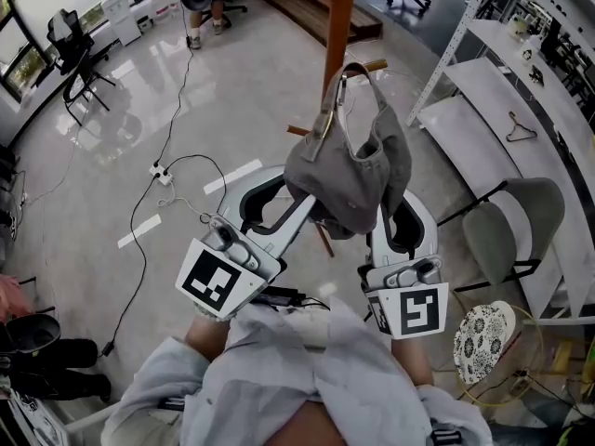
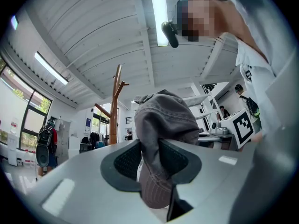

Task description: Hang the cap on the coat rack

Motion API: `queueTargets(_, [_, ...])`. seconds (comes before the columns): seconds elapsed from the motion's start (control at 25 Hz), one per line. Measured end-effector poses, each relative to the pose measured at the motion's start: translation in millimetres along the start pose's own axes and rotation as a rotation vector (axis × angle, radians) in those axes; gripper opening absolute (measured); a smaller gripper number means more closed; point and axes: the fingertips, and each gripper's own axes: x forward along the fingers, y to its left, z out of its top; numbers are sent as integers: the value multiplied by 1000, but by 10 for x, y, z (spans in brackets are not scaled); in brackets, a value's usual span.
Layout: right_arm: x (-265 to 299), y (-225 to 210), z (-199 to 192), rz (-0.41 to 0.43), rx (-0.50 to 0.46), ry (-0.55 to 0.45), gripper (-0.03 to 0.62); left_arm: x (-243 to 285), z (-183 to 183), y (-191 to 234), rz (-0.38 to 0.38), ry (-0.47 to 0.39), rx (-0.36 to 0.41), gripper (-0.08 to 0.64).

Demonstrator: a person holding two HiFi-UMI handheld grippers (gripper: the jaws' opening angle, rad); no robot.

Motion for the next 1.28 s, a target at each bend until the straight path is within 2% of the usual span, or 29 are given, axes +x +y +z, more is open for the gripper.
queueTargets(0.2, [59,6,-42,-9,-5,3,78,25,-32,68,-11,-6,-3,118])
queueTargets(0.4, [171,-19,-9,-19,-21,4,78,88,1,191,-12,-42,-44,118])
queueTargets(0.64, [288,-55,46,-21,-12,-5,78,155,67,306,-26,-55,-38,118])
queueTargets(0.84, [412,-101,146,-15,-26,-19,78,246,269,438,-21,-146,-16,118])
queueTargets(1.28, [664,-154,484,-3,-74,-88,78,365,599,642,-50,-201,56,118])
